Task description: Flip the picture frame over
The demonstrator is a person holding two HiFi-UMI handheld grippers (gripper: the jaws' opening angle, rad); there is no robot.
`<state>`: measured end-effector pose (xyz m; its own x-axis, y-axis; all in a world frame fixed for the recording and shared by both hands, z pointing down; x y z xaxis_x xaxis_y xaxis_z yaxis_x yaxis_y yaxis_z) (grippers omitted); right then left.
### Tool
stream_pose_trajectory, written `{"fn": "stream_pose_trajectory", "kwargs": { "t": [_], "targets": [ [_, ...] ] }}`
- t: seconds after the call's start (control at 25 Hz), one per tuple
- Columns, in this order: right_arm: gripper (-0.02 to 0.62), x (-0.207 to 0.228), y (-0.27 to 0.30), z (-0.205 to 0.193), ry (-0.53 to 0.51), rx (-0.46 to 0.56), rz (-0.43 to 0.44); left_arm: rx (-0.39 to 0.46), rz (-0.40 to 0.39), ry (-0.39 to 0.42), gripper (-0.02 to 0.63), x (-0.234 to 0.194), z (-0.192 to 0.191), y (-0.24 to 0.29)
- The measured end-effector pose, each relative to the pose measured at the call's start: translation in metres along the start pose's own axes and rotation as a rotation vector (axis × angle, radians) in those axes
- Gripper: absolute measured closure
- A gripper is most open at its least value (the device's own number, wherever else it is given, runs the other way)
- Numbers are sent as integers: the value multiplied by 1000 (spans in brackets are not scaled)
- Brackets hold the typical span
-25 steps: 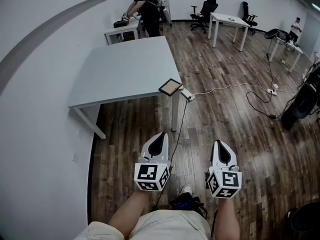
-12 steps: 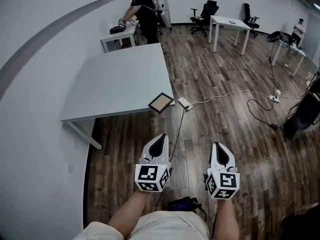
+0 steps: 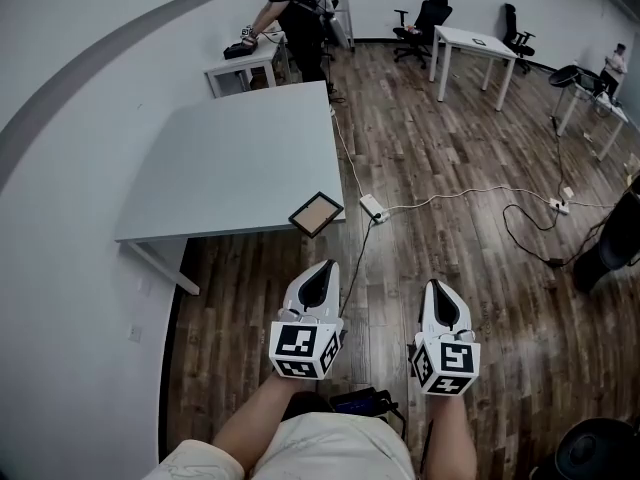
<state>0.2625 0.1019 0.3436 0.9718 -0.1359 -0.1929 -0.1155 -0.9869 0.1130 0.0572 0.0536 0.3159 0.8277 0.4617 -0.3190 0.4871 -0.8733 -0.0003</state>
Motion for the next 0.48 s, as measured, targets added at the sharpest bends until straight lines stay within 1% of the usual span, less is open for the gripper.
{"fn": "stream_pose_trajectory", "kwargs": {
  "t": [0.2, 0.32, 0.48],
  "targets": [
    [570, -11, 30, -8, -10, -28, 31, -8, 21, -14, 606, -20, -2, 15],
    [569, -19, 55, -10, -18, -38, 43, -9, 22, -12, 606, -36, -4, 30],
    [570, -32, 92, -11, -28, -62, 45, -20, 14, -38, 606, -66, -3, 57]
  ]
}}
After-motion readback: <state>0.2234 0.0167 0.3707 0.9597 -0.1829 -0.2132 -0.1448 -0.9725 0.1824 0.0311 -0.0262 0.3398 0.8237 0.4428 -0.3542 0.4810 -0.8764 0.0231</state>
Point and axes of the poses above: the fingertips, and each gripper's own axes: y forward along the fingers, x to its right, z out of its top, the point moved 4 cm from there along -y, backward along the fingers, and after that the axes turned 14 degrees about -y, right-handed, at the moved point
